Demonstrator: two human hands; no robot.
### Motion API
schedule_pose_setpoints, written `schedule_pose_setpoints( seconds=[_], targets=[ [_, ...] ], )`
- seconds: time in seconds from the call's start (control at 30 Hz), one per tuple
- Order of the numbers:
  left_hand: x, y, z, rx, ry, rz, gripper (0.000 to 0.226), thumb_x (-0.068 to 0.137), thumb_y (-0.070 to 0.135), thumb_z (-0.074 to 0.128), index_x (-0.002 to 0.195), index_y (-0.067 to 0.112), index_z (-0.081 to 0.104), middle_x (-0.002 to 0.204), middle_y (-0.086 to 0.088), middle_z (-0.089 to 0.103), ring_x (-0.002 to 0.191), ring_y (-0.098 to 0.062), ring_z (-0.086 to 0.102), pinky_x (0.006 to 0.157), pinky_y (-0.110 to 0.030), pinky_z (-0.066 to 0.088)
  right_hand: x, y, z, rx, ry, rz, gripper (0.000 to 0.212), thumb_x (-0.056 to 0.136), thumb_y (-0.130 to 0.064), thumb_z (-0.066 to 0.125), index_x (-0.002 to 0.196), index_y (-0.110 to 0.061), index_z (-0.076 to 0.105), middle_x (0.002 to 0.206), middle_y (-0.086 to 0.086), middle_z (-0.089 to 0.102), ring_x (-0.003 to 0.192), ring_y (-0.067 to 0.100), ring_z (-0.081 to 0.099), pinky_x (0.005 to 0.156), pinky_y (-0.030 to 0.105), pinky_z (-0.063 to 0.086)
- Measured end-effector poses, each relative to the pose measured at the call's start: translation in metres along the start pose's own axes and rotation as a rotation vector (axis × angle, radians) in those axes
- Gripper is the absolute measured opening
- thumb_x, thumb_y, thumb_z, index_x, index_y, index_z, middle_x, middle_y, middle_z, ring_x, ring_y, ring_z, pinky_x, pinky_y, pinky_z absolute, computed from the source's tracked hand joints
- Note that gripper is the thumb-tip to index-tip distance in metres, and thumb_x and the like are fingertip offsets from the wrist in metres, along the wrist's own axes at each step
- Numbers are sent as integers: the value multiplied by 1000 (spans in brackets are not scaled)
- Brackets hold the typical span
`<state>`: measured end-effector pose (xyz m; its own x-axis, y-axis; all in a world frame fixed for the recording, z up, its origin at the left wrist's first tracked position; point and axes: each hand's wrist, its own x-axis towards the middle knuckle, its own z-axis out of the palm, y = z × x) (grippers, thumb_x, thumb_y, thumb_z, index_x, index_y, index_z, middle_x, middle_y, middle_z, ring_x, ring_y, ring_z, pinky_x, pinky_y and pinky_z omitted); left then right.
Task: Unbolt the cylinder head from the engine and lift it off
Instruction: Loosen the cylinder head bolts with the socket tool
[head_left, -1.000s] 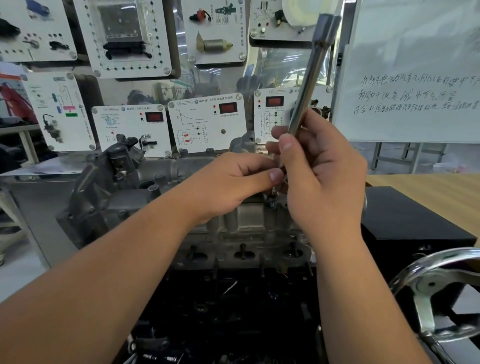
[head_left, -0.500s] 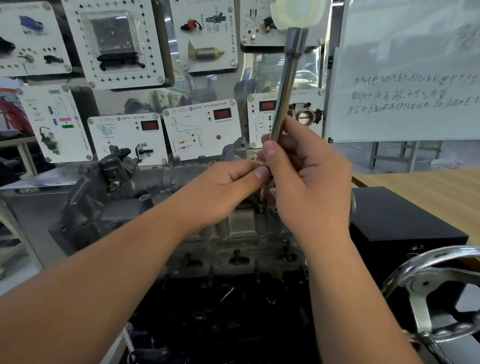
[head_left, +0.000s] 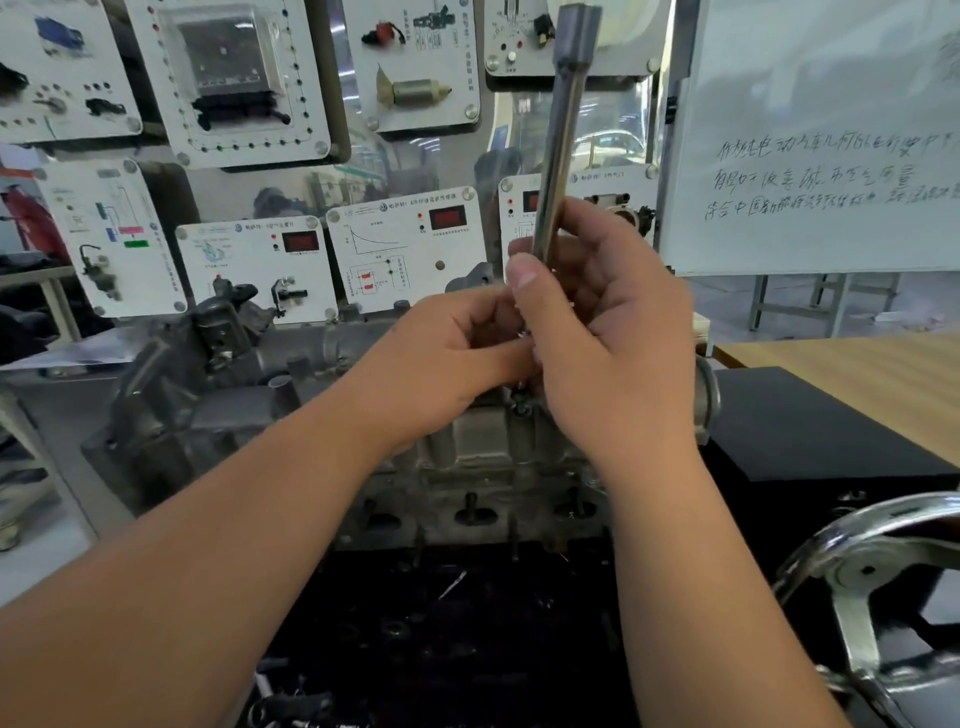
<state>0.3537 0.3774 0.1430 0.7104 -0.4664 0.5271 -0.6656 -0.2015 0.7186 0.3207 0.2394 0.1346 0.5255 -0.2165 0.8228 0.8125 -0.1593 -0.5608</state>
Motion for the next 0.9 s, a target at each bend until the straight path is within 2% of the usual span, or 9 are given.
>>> schedule_pose_setpoints(
  seconds=[0.13, 0.3, 0.4, 0.53, 0.63, 0.7, 0.8, 0.87, 0.9],
  targets=[
    [0, 2, 3, 107, 40, -9, 38, 85, 30, 68, 120, 14, 69, 115, -20, 70, 110, -42, 65, 96, -59, 52, -2, 1, 5, 12, 55, 35, 32, 88, -15, 74, 120, -18, 71, 101, -11, 75, 94, 6, 72, 85, 33, 60],
    [-6, 5, 4, 127, 54, -8, 42, 91, 54, 55, 110, 20, 72, 106, -8, 75, 105, -30, 69, 94, -51, 53, -6, 1, 3, 4, 29, 5, 19, 93, -13, 67, 109, -18, 75, 86, -14, 74, 82, 5, 70, 75, 24, 56],
    [-8, 4, 3, 134, 26, -26, 29, 96, 45, 55, 105, 25, 74, 101, -6, 77, 101, -28, 70, 92, -48, 54, -7, 1, 0, -33, 21, -2, 24, 96, -16, 64, 118, -15, 72, 88, -14, 73, 79, 3, 67, 74, 21, 53],
    [-7, 6, 1, 151, -3, -32, 30, 96, 41, 57, 111, 21, 74, 104, -1, 77, 103, -21, 72, 93, -42, 54, -8, -1, -1, -14, 14, 1, 46, 95, -19, 65, 139, -23, 56, 104, -13, 75, 94, 3, 70, 82, 26, 59],
    [-6, 9, 2, 186, -15, -25, 22, 93, 45, 59, 106, 37, 74, 102, 9, 78, 100, -10, 73, 89, -31, 58, -9, -4, -1, -29, 28, -19, 49, 91, -24, 71, 138, -22, 58, 110, -15, 72, 104, 1, 68, 85, 21, 57],
    [-6, 9, 2, 188, -5, -10, 17, 89, 48, 61, 102, 43, 73, 100, 9, 78, 97, -10, 73, 86, -26, 58, -9, -4, 0, -25, 40, -6, 48, 88, -25, 74, 134, -21, 62, 109, -14, 72, 103, 2, 68, 86, 21, 56],
    [-5, 7, 3, 212, -6, -11, 38, 91, 47, 61, 119, 24, 71, 112, -10, 75, 108, -34, 68, 96, -50, 54, -8, -3, 0, -20, 83, 26, 36, 88, -21, 75, 123, -23, 68, 100, -15, 74, 96, 3, 71, 84, 30, 60],
    [-6, 6, 3, 174, 7, -31, 40, 92, 42, 60, 118, 14, 71, 110, -14, 74, 108, -35, 68, 97, -54, 52, -9, -2, 0, -14, 106, 28, 31, 89, -18, 73, 119, -23, 70, 97, -14, 75, 92, 5, 72, 81, 36, 61],
    [-7, 6, 2, 134, 19, -40, 35, 94, 40, 58, 113, 16, 72, 107, -11, 75, 105, -30, 70, 98, -51, 53, -10, -1, 1, -10, 108, 25, 30, 90, -17, 71, 120, -22, 69, 97, -15, 75, 91, 4, 72, 81, 32, 61]
  ],
)
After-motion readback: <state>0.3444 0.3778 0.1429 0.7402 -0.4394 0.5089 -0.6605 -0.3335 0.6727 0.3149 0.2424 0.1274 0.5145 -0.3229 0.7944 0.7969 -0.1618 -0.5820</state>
